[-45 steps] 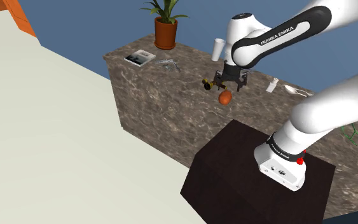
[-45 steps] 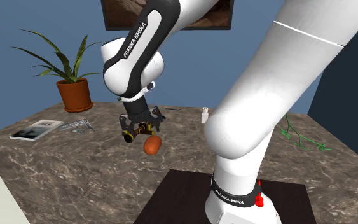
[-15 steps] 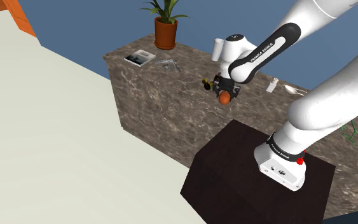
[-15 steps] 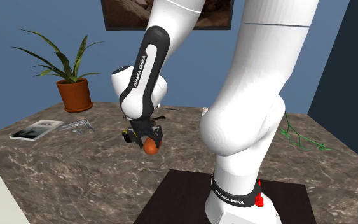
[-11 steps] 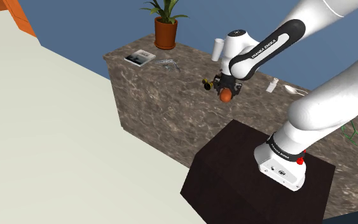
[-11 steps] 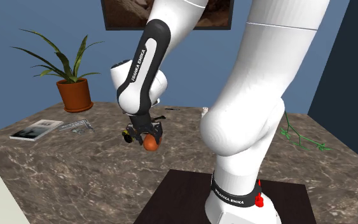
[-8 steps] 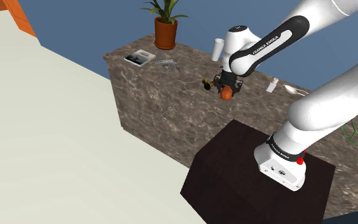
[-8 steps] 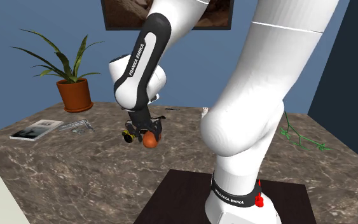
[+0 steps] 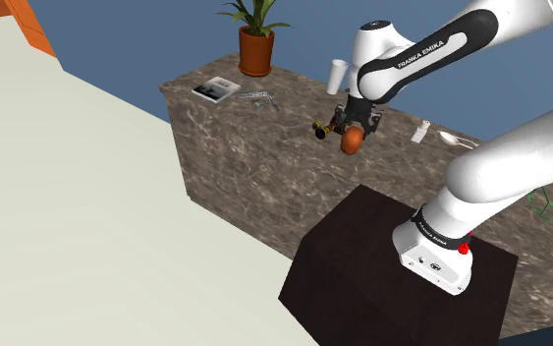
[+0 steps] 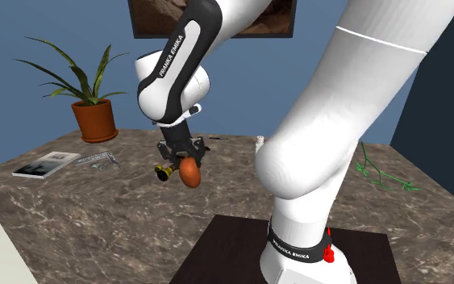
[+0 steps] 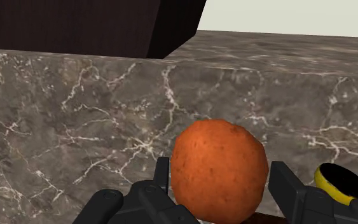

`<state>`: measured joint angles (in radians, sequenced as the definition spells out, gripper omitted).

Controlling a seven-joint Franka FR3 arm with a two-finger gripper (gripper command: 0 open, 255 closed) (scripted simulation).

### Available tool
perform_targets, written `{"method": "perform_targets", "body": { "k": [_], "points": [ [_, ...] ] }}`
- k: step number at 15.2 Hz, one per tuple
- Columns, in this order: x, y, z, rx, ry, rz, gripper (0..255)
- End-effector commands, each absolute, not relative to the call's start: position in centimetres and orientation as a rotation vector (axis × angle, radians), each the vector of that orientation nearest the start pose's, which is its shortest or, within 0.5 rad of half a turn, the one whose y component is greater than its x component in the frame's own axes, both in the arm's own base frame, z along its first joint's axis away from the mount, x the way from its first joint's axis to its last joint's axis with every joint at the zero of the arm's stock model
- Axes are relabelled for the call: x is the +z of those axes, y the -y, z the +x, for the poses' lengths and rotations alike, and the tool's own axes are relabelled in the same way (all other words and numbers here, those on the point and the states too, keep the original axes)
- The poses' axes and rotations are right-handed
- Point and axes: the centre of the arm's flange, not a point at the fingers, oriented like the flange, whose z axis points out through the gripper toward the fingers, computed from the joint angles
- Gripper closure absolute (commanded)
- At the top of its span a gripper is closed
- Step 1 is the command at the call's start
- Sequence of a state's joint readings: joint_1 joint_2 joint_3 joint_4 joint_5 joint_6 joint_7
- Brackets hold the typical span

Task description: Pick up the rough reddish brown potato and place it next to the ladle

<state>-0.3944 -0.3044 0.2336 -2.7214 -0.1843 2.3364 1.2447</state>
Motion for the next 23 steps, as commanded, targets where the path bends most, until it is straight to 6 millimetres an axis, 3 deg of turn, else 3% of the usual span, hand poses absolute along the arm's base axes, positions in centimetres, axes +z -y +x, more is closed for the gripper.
{"method": "perform_targets", "body": {
  "k": [1,11,23],
  "points": [
    [32.0,6.9,37.3,-0.034,-2.012,-2.688,255],
    [36.8,6.9,37.3,-0.034,-2.012,-2.688,255],
    [36.9,22.5,34.7,-0.034,-2.012,-2.688,255]
  ]
}}
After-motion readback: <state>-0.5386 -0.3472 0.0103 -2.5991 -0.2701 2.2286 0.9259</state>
